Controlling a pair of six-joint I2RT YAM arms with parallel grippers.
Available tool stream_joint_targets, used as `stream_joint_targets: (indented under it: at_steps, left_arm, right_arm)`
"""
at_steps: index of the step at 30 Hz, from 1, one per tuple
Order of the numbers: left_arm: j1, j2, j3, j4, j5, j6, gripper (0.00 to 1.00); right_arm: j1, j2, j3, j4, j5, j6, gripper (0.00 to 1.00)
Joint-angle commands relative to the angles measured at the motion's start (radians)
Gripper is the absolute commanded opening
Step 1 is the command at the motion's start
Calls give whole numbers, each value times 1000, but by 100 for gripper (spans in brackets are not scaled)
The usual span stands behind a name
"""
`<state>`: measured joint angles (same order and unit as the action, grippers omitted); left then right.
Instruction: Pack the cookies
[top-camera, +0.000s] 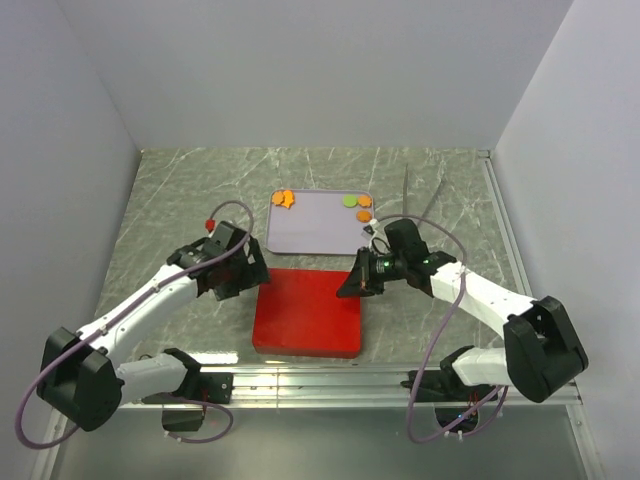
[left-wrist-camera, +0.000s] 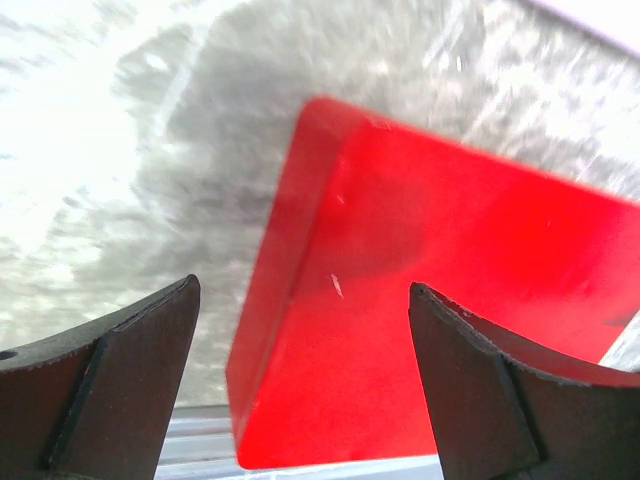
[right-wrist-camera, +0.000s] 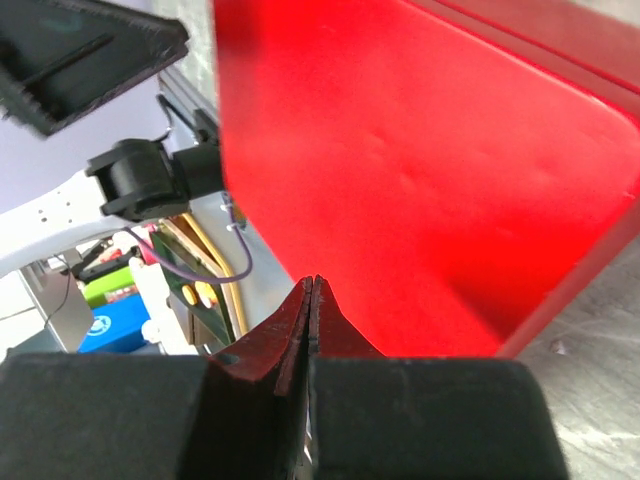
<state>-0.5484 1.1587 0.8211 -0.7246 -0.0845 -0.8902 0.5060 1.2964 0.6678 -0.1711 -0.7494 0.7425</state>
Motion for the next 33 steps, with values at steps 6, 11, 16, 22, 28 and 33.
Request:
stream_joint_targets:
  at_steps: [6, 11, 16, 22, 28, 33]
  left_arm:
    - [143, -56, 70, -10, 8, 115, 92]
    - [189, -50, 105, -9, 2, 158, 92]
    - [212, -39, 148, 4, -38, 198, 91]
    - [226, -33, 184, 74, -78, 234, 93]
    - [226, -53, 219, 137, -127, 247, 91]
    - [226, -195, 199, 223, -231, 273, 93]
  right_arm:
    - [2, -71, 173, -157, 12, -75, 16]
    - [2, -100, 255, -215, 15, -107, 36]
    - [2, -138, 320, -295, 28, -152, 57]
    - [2, -227, 380, -390, 70, -236, 66]
    - [5, -333, 394, -424, 102, -298, 67]
    - [6, -416, 365, -364, 183, -316, 67]
